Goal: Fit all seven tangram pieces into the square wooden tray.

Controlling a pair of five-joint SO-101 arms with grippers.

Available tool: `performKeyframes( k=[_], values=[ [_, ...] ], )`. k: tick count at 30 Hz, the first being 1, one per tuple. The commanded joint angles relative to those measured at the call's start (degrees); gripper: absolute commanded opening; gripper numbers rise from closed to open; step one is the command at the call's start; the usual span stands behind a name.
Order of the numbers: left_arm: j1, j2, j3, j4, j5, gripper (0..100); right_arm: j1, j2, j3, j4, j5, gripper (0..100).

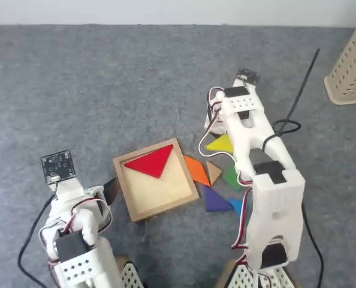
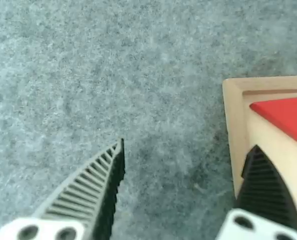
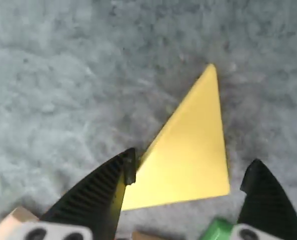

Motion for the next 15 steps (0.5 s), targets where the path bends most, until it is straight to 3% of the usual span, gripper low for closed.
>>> performKeyframes(
  k=[1,9,15],
  values=[
    [-0.26,-0.79,-0.75,0.35,-0.09,35,1.98,-0.31,-3.69,-0.31,-0.7,33.9],
    [-0.26,-0.79,-0.75,0.35,-0.09,35,2.77,-0.04,-4.84,3.47,0.62,18.4],
    [-0.26,-0.79,-0.75,0.35,-0.09,35,3.03,0.04,-4.92,3.65,12.22,18.4]
  ],
)
